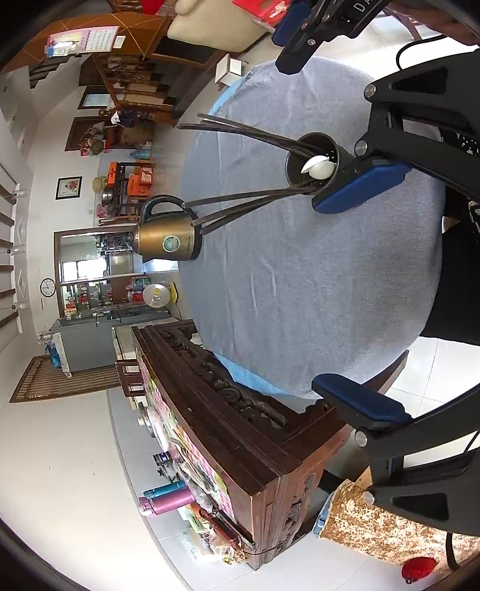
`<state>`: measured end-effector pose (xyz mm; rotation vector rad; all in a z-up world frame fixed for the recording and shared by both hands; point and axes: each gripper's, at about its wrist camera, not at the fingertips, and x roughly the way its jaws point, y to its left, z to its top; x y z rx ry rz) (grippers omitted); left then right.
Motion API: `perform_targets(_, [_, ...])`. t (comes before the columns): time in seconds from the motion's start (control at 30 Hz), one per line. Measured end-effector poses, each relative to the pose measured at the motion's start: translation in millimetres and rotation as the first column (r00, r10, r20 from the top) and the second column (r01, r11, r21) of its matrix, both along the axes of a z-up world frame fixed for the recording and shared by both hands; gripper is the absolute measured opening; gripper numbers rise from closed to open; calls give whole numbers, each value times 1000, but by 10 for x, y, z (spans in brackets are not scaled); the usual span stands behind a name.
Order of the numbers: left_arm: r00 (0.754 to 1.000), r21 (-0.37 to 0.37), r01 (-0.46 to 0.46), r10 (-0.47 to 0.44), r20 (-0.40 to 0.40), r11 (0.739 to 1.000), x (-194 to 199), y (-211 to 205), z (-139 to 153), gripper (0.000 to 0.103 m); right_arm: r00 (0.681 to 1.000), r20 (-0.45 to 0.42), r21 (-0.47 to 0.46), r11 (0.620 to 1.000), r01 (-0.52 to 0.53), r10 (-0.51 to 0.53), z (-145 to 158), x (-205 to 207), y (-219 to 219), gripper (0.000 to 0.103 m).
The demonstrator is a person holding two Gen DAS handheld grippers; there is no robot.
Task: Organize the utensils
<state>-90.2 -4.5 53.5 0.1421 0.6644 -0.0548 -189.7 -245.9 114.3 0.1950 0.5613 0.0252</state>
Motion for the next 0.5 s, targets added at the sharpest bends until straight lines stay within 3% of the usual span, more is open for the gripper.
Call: perform_targets(0.5, [1000, 32, 22, -21, -20, 999, -63, -102, -49, 88, 999, -21, 17, 999, 36, -36, -71, -79, -32, 67])
